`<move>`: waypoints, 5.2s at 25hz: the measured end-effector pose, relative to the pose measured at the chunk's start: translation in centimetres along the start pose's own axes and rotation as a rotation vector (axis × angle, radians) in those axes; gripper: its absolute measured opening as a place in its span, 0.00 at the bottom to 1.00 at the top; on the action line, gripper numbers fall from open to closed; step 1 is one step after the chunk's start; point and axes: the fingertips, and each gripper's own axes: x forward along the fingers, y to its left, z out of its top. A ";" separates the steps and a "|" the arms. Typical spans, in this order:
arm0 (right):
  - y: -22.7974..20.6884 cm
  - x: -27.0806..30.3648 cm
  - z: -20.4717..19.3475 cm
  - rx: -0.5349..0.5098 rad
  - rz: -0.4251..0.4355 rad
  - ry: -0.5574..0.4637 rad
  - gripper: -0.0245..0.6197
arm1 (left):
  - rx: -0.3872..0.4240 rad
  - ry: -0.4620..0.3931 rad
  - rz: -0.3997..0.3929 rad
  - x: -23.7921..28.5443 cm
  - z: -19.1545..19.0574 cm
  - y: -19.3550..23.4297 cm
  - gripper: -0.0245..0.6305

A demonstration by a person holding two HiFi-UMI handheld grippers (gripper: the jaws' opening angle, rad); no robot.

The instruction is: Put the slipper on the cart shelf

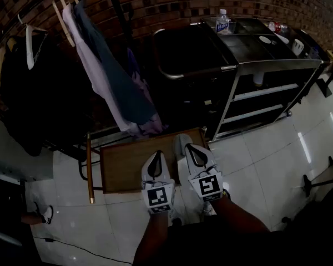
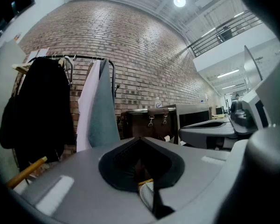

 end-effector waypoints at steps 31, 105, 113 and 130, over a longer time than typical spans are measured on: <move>1.1 -7.7 -25.0 0.755 -0.029 0.588 0.39 | -0.086 0.178 -0.003 -2.7 -10.2 -0.7 0.06; -3.0 -1.1 -1.0 0.234 -0.107 -0.032 0.12 | -0.032 0.029 -0.038 0.6 -2.7 1.5 0.06; -4.2 -1.0 2.1 0.170 -0.121 -0.095 0.12 | -0.020 -0.066 -0.025 1.1 0.8 1.3 0.06; -6.6 -2.5 2.0 0.207 -0.102 -0.108 0.12 | 0.001 -0.105 -0.021 1.6 2.2 -1.9 0.06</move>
